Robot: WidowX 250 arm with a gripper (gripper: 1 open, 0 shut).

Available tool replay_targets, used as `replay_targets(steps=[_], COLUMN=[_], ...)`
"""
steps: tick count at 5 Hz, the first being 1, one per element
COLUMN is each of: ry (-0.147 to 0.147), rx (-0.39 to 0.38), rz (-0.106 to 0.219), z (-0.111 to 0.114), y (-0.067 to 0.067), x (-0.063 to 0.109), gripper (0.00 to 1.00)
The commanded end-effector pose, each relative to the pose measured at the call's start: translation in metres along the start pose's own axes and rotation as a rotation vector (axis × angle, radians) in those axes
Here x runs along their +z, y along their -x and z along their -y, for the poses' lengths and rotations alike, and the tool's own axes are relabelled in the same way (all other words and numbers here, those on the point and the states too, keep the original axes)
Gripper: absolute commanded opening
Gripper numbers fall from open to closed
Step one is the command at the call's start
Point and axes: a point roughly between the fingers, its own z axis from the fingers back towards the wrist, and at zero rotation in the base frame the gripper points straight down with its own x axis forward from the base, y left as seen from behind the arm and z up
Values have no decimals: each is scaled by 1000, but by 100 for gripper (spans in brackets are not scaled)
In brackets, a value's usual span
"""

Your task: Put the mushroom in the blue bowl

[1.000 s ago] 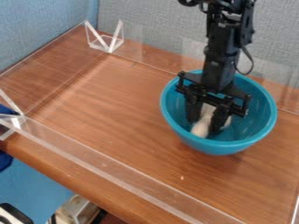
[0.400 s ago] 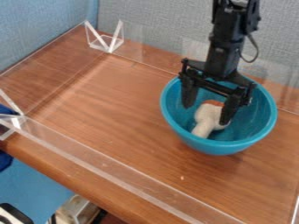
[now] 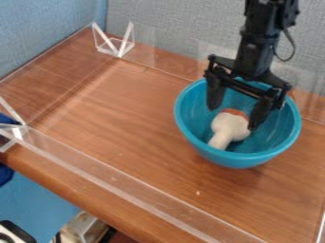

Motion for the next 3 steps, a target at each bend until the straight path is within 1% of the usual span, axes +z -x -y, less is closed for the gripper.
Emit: replay_targets(steps=[1, 3], ry=[-14, -58], rx=[-23, -51], rz=[74, 111], z=[6, 8], y=[-5, 0], x=[29, 51], gripper=[100, 100])
